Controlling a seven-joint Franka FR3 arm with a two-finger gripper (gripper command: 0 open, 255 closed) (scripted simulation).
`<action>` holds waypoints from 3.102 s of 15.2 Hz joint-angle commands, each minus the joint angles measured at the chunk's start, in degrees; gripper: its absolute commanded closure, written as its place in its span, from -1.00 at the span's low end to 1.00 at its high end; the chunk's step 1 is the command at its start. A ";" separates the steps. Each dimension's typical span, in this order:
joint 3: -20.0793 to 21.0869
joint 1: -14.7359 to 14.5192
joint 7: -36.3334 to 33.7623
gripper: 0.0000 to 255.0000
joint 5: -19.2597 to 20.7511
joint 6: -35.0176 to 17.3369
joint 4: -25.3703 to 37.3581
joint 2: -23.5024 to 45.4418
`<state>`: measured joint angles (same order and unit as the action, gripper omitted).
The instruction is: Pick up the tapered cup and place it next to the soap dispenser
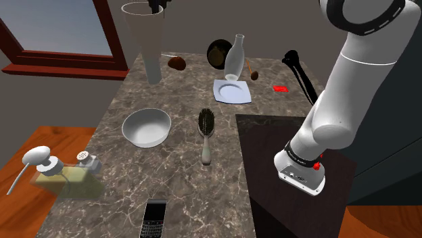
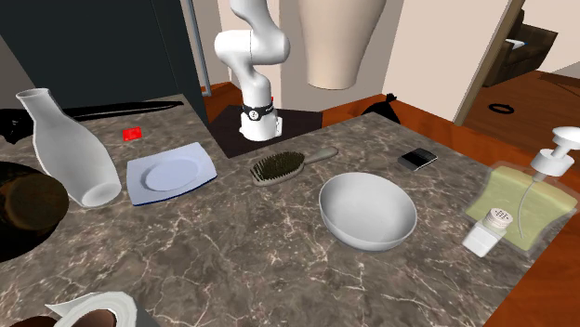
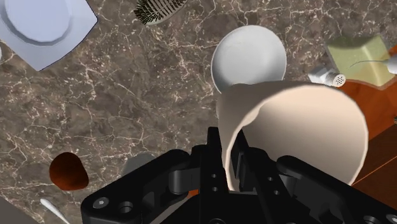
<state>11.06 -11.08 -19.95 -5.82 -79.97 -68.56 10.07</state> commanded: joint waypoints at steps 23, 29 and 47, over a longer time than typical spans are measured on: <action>10.79 -19.40 -28.30 1.00 5.91 -4.44 4.44 6.28; 10.63 -18.26 -27.36 1.00 4.74 -10.49 -4.42 3.39; 10.30 -17.05 -25.50 1.00 3.30 -25.61 -22.74 0.11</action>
<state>21.38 -28.15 -45.53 -2.49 -104.63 -90.33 10.23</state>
